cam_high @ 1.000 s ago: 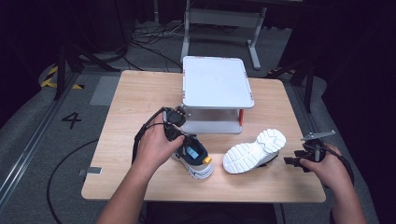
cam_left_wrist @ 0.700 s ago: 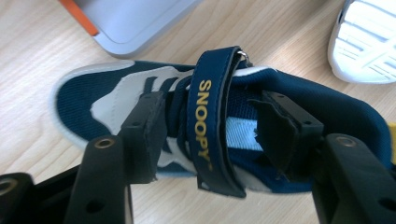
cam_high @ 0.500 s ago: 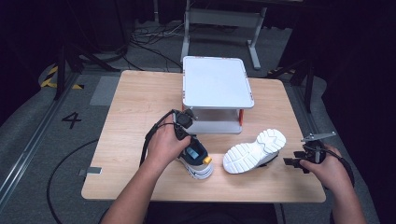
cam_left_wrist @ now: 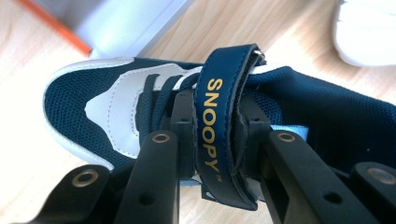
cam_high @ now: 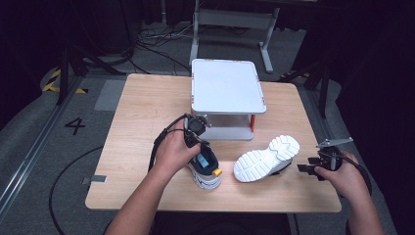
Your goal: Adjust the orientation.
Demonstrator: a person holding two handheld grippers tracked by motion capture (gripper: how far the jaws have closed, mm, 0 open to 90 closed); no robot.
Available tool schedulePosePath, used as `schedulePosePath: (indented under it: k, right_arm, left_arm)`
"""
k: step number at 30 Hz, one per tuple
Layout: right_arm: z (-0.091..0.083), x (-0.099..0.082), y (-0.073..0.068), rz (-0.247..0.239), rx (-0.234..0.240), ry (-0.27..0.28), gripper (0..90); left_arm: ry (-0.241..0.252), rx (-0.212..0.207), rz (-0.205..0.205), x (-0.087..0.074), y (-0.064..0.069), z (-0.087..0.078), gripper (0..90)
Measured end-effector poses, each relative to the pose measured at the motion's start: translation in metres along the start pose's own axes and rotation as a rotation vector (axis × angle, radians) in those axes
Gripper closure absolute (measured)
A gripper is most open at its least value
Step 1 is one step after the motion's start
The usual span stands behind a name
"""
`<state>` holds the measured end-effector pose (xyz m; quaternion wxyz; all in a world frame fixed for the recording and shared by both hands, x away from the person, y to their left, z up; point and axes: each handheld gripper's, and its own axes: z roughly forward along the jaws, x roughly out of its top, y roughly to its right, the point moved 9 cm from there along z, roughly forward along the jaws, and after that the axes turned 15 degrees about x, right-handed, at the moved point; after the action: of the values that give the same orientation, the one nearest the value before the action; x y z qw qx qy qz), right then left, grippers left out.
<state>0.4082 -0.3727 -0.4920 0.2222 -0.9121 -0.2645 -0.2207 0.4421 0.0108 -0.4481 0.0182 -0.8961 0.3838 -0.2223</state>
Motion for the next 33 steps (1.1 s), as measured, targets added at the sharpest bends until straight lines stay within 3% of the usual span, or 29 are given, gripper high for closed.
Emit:
schedulePosePath:
  k: [4,8,12,16,22,28,32,33]
  right_arm:
    - [0.000,-0.001,0.000,0.004,0.000,0.004,38.9]
    - [-0.001,-0.002,0.000,0.007,0.001,0.007,38.9]
    - [-0.002,-0.004,0.001,0.016,-0.001,0.010,38.9]
    - [-0.003,-0.007,0.003,0.025,-0.001,0.010,38.9]
    - [-0.003,-0.010,0.004,0.033,-0.003,0.009,38.9]
    - [-0.005,-0.011,0.004,0.044,-0.002,0.017,39.3]
    - [-0.007,-0.011,0.003,0.041,-0.004,0.022,39.4]
    - [-0.007,-0.010,0.003,0.040,-0.003,0.023,39.4]
  left_arm:
    - [0.033,-0.010,0.052,0.008,0.002,-0.005,73.7]
    - [0.077,-0.044,0.154,0.021,0.006,-0.003,73.7]
    - [0.088,-0.051,0.252,0.032,0.008,0.000,73.7]
    - [0.101,-0.053,0.318,0.045,0.010,0.004,73.6]
    - [0.111,-0.074,0.384,0.061,0.011,0.018,73.7]
    - [0.115,-0.066,0.449,0.067,0.011,0.033,73.5]
    - [0.116,-0.081,0.424,0.068,0.010,0.036,72.1]
    - [0.121,-0.067,0.406,0.069,0.009,0.035,65.6]
